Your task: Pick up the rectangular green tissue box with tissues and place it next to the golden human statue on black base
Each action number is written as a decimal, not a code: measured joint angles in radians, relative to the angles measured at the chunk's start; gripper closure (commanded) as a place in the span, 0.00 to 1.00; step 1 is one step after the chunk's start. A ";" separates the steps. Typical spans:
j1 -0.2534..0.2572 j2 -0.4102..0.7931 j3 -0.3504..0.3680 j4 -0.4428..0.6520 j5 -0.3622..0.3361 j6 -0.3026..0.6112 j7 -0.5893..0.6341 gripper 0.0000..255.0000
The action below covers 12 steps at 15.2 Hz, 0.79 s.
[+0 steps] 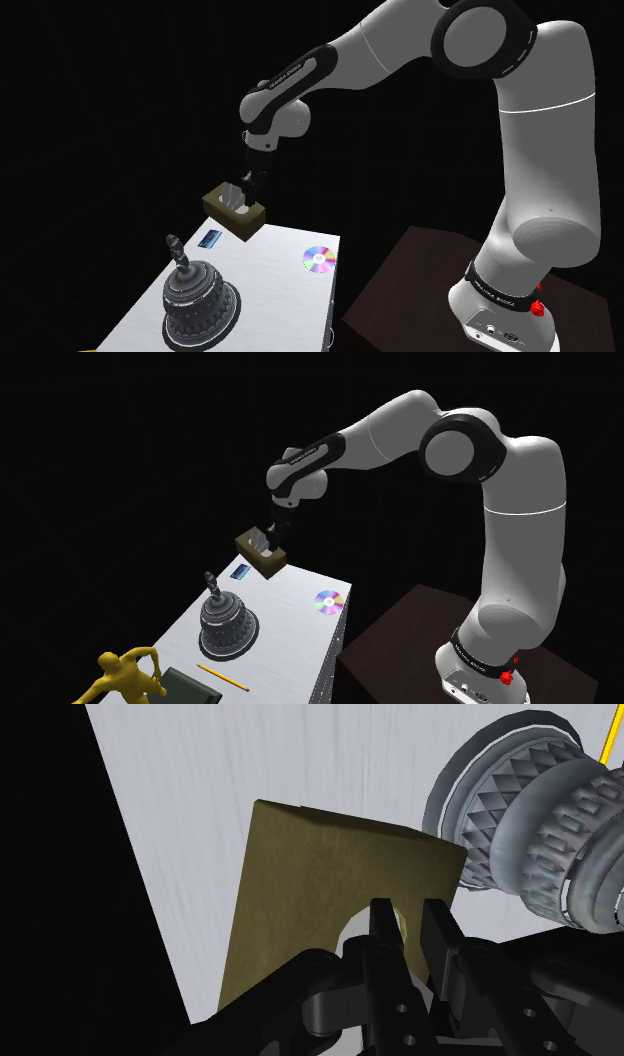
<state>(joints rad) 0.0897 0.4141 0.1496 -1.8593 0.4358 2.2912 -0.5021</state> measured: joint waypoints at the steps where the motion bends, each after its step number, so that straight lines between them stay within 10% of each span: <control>1: 0.000 -0.009 -0.001 0.004 -0.003 -0.012 0.006 1.00; 12: -0.001 -0.083 -0.007 0.051 -0.026 -0.126 0.056 1.00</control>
<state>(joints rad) 0.0883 0.3311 0.1424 -1.8087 0.4102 2.1654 -0.4461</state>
